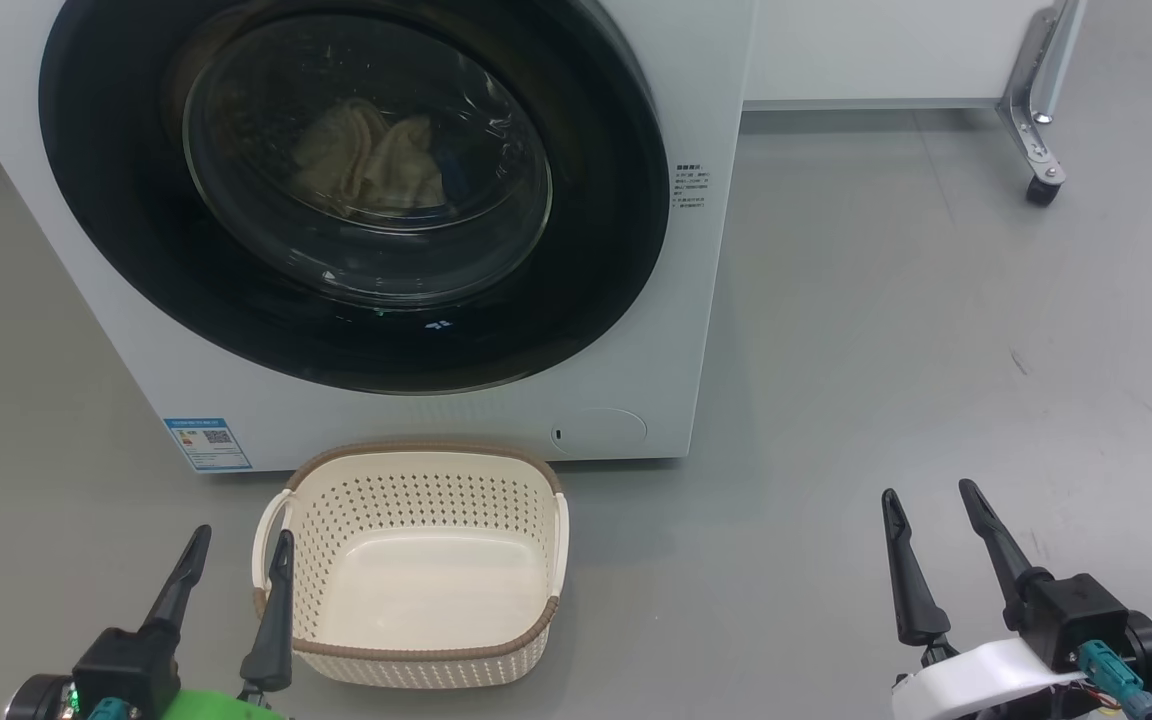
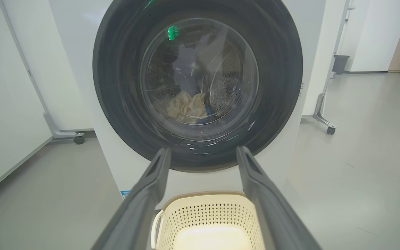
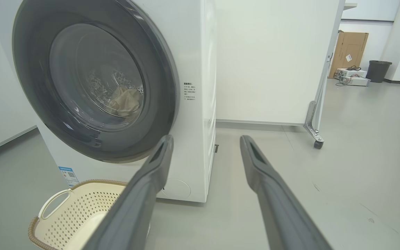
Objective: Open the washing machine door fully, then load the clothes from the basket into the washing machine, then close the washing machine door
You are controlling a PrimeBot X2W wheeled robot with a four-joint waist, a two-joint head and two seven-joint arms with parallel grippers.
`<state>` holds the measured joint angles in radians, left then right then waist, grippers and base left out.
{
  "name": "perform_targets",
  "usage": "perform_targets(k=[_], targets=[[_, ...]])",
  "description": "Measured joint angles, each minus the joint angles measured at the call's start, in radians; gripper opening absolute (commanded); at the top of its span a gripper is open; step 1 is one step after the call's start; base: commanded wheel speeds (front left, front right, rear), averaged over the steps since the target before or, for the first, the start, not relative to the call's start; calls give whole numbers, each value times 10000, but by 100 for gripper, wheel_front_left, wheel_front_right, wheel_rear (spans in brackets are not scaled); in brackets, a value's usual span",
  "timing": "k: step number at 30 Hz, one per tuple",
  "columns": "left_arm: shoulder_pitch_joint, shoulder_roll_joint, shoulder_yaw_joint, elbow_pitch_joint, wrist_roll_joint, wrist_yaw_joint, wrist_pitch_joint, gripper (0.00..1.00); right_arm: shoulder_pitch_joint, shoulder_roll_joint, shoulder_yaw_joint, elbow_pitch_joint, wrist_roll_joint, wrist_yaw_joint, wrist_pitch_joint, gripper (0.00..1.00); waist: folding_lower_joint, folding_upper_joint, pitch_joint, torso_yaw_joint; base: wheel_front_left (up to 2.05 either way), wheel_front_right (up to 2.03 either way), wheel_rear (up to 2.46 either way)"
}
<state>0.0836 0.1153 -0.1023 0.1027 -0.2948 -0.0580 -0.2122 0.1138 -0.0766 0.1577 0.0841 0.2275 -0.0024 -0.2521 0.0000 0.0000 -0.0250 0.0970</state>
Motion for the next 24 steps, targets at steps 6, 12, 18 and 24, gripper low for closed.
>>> perform_targets(k=[6,12,18,24], targets=[[22,0,-6,-102,0,2,15,100,28,-6,8,-138,0,-2,2,100,0,0,-11,26,0,0,0],[40,8,-17,-130,0,2,88,100,150,-6,31,-240,2,-4,0,100,0,0,-19,30,0,0,0],[48,13,-54,-144,0,2,104,100,233,-6,44,-288,2,-4,2,100,0,0,-36,39,0,0,0],[156,-140,-144,293,0,0,174,0,330,144,102,134,4,0,6,0,0,0,-42,46,0,0,0]])
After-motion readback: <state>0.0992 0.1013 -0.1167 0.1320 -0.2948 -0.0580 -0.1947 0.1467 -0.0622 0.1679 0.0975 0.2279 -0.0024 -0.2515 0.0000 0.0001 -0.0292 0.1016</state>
